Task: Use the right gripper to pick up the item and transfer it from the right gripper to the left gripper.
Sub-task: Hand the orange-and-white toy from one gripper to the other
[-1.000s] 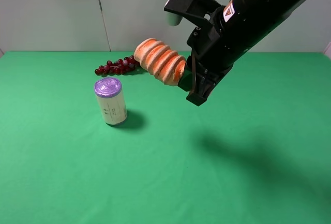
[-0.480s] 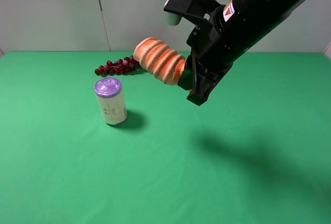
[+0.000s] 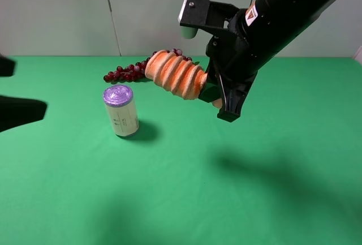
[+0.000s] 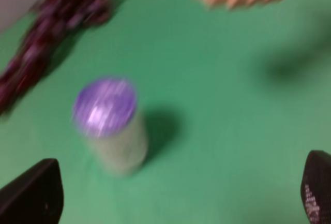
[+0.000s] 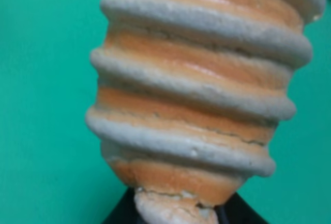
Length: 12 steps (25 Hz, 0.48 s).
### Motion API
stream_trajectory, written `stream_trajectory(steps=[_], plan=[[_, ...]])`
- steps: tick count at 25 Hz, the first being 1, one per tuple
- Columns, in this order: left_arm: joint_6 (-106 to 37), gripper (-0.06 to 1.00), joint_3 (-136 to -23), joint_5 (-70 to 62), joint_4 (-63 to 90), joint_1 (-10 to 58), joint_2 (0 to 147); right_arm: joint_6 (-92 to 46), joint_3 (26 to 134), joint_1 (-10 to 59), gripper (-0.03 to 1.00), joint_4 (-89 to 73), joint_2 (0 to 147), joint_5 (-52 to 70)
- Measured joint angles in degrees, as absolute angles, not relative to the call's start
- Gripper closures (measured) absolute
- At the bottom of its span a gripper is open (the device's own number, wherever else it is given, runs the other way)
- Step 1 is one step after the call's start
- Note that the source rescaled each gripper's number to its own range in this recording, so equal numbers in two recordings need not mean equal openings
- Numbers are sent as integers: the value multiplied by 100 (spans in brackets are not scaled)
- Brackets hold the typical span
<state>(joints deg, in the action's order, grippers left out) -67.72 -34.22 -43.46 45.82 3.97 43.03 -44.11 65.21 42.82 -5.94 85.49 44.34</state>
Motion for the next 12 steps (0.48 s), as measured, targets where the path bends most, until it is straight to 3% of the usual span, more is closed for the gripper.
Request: stream_trajectory(steps=[6,12], plan=[[-9844,4,-3828,-4848,6292,393,5748,-4598,6521,4282,95,-568,8549,4581],[-11135,4,-3961,-5447,6681,475,6497,-4690,6588,4282,95,-397,8549,4710]])
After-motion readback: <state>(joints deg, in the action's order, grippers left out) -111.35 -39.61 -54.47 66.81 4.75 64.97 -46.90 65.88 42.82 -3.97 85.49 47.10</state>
